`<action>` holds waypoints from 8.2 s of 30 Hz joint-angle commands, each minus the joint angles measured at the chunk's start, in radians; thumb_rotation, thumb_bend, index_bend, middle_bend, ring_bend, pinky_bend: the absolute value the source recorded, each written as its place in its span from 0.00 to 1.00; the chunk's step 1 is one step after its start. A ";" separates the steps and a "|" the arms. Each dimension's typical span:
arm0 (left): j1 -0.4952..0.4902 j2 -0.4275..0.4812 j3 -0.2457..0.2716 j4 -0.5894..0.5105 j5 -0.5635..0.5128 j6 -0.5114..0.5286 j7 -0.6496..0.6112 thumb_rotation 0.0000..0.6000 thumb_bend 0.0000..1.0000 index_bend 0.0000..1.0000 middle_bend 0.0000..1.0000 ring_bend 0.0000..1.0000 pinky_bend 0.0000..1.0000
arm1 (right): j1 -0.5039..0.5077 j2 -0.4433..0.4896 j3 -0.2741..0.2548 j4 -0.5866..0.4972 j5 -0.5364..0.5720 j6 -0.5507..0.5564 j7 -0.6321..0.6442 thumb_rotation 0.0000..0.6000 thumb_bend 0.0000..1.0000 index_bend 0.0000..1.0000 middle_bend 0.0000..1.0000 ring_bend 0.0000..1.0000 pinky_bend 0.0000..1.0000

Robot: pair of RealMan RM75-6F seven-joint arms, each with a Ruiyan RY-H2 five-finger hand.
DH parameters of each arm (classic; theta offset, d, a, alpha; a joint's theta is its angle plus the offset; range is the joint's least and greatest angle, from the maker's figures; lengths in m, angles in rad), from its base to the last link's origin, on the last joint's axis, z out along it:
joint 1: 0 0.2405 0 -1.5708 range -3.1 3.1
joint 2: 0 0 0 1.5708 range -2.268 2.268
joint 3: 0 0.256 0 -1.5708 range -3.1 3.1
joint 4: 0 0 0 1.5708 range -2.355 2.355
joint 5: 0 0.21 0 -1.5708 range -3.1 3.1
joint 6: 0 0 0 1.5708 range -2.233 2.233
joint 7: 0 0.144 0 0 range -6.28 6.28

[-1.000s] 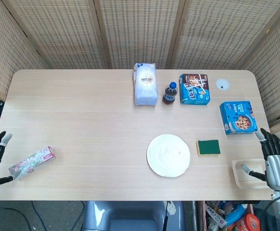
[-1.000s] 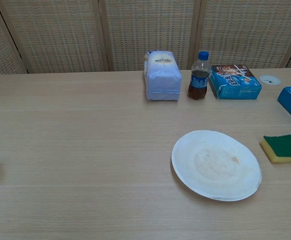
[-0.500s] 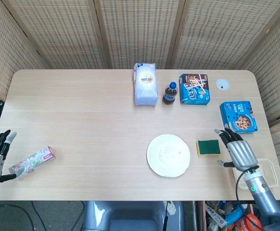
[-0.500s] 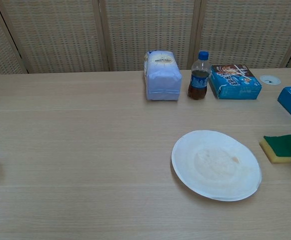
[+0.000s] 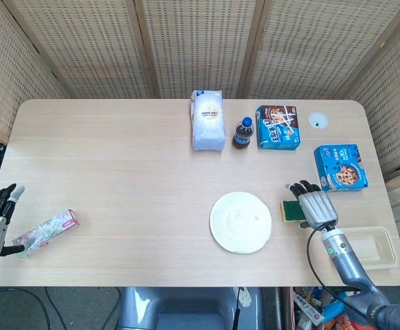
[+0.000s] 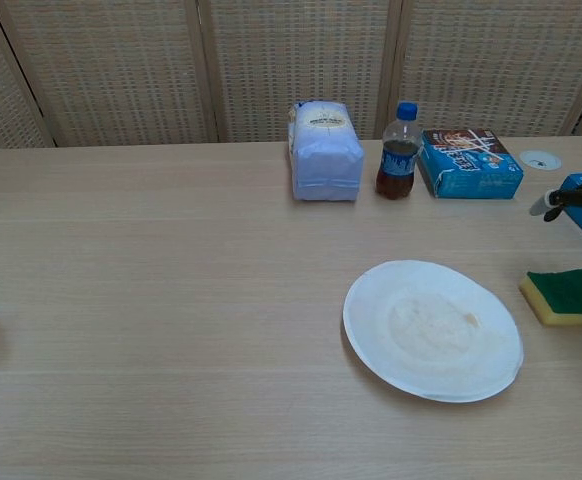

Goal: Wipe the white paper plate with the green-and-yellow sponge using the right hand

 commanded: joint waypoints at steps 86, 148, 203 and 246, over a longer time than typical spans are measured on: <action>-0.064 0.032 0.005 -0.004 -0.059 -0.126 -0.077 1.00 0.00 0.00 0.00 0.00 0.00 | 0.331 -0.188 -0.110 -0.282 0.487 0.046 -1.530 1.00 0.60 0.53 0.57 0.48 0.67; -0.070 0.045 0.010 -0.003 -0.069 -0.138 -0.109 1.00 0.00 0.00 0.00 0.00 0.00 | 0.402 -0.265 -0.233 -0.165 0.417 0.138 -1.490 1.00 0.61 0.58 0.62 0.51 0.69; -0.073 0.053 0.009 0.005 -0.074 -0.147 -0.136 1.00 0.00 0.00 0.00 0.00 0.00 | 0.341 -0.145 -0.174 -0.236 0.170 0.157 -1.123 1.00 0.61 0.58 0.62 0.52 0.61; -0.084 0.054 0.009 0.008 -0.093 -0.178 -0.141 1.00 0.00 0.00 0.00 0.00 0.00 | 0.319 -0.195 -0.019 0.050 0.009 -0.207 0.380 1.00 0.64 0.64 0.24 0.00 0.01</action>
